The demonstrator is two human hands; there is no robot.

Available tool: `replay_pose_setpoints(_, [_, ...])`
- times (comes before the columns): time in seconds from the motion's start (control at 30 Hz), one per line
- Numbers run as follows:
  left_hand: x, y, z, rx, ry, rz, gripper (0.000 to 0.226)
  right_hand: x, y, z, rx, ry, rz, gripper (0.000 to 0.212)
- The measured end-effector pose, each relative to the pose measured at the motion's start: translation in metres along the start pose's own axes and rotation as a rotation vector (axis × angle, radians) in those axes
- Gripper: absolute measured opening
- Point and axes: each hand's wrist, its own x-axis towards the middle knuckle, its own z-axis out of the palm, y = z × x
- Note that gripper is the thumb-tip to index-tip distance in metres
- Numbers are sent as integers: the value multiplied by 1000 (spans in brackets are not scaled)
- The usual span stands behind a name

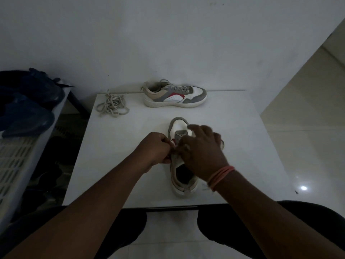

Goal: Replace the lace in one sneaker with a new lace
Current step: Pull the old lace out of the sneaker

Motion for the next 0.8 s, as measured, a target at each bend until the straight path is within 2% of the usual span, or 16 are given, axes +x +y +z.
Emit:
replay_pose_setpoints(0.1, [-1, 0, 0, -8, -25, -18, 10, 1, 0, 6, -43, 47, 23, 23])
replay_pose_setpoints(0.23, [-1, 1, 0, -13, -42, -42, 18, 14, 38, -18, 31, 288, 391, 25])
replay_pose_setpoints(0.33, [0, -2, 1, 130, 16, -2, 23, 14, 61, -23, -25, 129, 596, 33])
replay_pose_setpoints(0.43, [4, -4, 8, 452, 195, 243, 20, 6, 43, -13, 158, 18, 489, 44])
replay_pose_setpoints(0.5, [5, -6, 16, 484, 212, 414, 17, 3, 23, -6, 234, -13, 313, 40])
replay_pose_setpoints(0.57, [5, -9, 21, 498, 209, 517, 18, 3, 8, 0, 314, -70, 253, 29])
replay_pose_setpoints(0.67, [8, -15, 20, 604, 238, 557, 21, 6, 8, 6, 321, -44, 282, 18])
replay_pose_setpoints(0.8, [9, -13, 13, 724, 163, 496, 34, 9, 26, 0, 399, -36, 410, 14])
